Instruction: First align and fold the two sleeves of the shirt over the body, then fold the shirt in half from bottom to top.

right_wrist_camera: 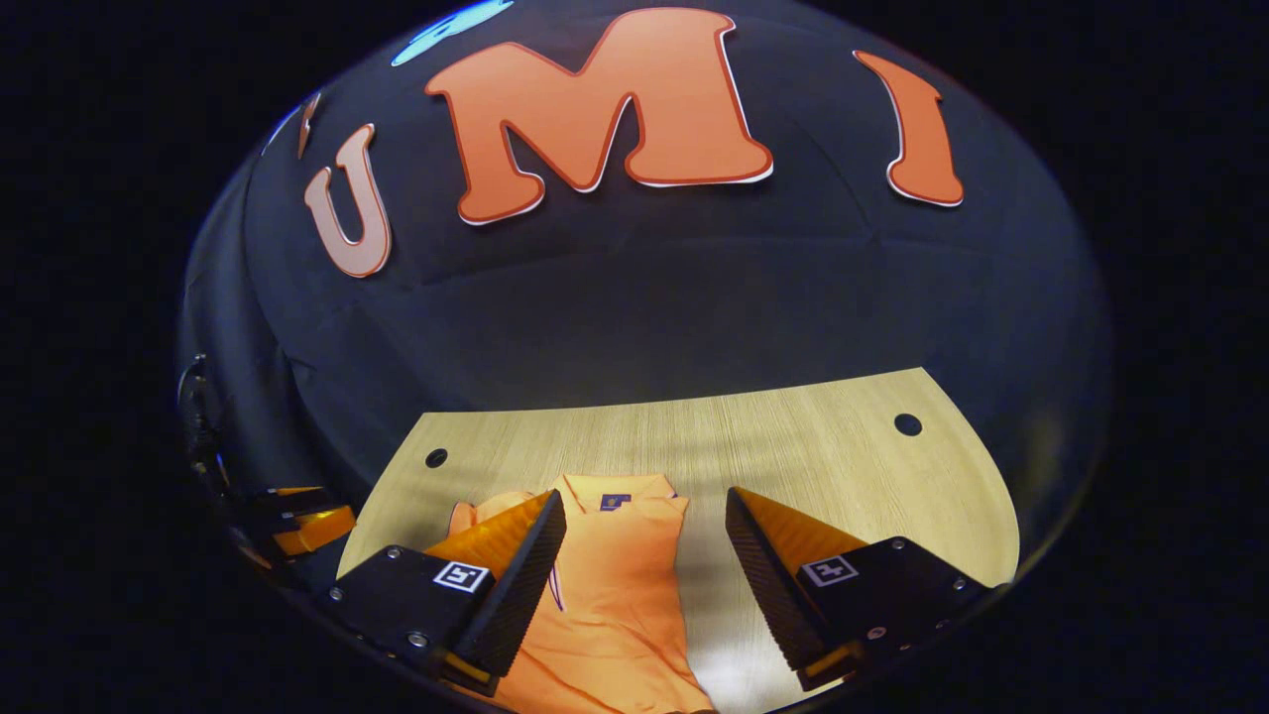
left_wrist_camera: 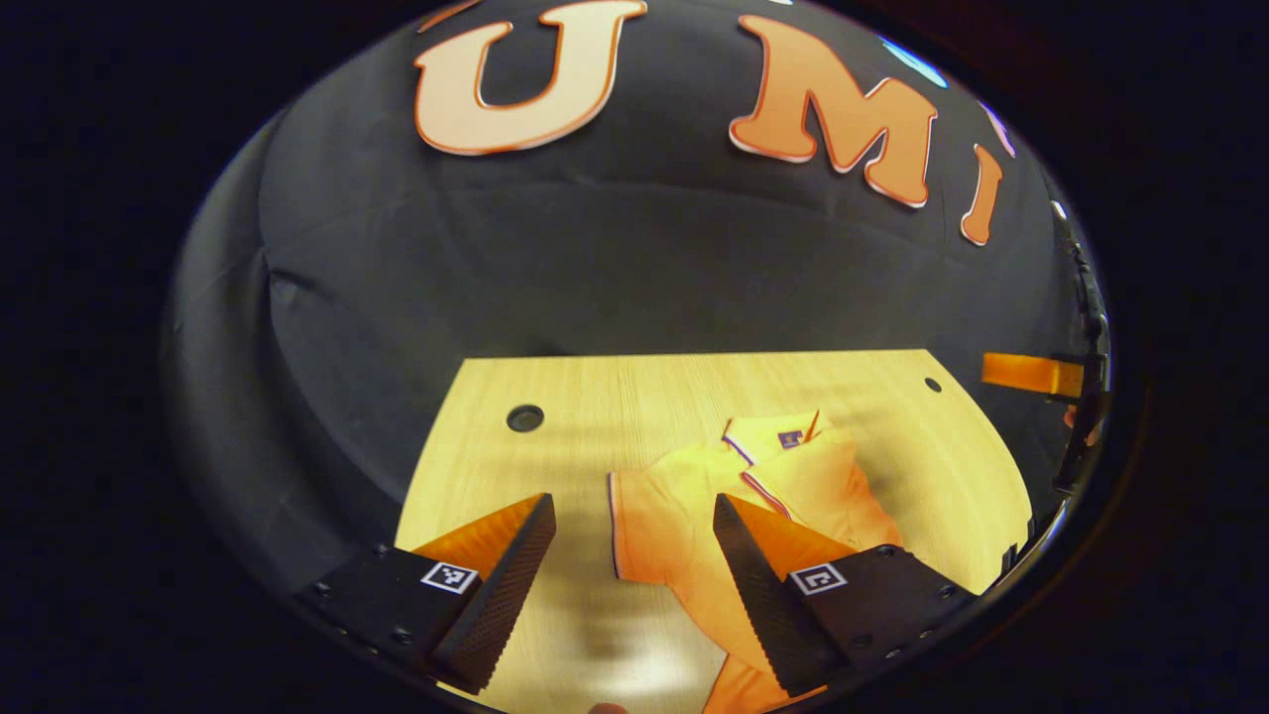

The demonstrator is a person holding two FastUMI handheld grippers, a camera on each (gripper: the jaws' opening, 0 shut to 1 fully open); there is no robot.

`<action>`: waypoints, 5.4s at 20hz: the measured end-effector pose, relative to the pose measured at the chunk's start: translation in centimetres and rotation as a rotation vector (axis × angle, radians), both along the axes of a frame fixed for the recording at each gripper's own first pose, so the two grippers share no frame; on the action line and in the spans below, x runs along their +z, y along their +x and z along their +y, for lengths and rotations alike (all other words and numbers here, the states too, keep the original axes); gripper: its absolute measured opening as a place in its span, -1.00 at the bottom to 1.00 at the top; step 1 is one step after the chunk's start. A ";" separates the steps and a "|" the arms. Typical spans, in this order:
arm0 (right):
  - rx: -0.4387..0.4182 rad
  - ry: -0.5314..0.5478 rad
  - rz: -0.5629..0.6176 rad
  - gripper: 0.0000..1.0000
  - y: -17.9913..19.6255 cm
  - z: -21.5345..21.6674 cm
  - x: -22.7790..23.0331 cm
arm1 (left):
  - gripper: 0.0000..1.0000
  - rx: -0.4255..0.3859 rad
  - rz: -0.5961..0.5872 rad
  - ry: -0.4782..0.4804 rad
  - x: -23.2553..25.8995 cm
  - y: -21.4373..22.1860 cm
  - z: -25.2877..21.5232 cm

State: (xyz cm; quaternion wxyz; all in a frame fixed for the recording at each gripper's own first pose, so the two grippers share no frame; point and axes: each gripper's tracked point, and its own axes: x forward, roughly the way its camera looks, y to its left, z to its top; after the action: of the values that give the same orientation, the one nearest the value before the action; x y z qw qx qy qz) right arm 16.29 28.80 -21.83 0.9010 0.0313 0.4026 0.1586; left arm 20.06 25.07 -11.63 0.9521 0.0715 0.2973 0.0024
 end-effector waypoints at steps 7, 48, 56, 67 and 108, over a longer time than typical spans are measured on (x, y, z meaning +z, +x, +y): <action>-0.042 -0.023 0.031 0.98 -0.1 -6.6 -1.1 | 0.98 0.040 0.273 0.068 -9.2 4.5 3.8; -0.027 0.034 0.060 0.97 -2.2 -10.5 -1.1 | -0.99 -0.110 0.353 -0.102 -6.9 5.3 -10.7; -0.029 0.035 0.060 0.98 -2.9 -12.6 -0.6 | -0.99 -0.209 0.404 -0.142 -8.2 4.8 -19.2; -0.035 0.027 0.132 0.98 -5.0 -14.5 -2.5 | -0.97 -0.246 0.477 -0.025 -13.9 4.6 -25.0; 0.184 -0.305 0.566 0.99 -29.0 -8.2 -14.0 | 0.97 0.025 0.502 -0.037 -19.2 -26.8 -8.6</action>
State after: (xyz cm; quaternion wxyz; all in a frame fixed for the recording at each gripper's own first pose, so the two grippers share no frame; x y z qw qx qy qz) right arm -12.67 20.59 -35.79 0.7298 -0.0974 0.6570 0.1621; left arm -6.74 16.49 -30.81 0.8496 0.0487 0.5251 -0.0091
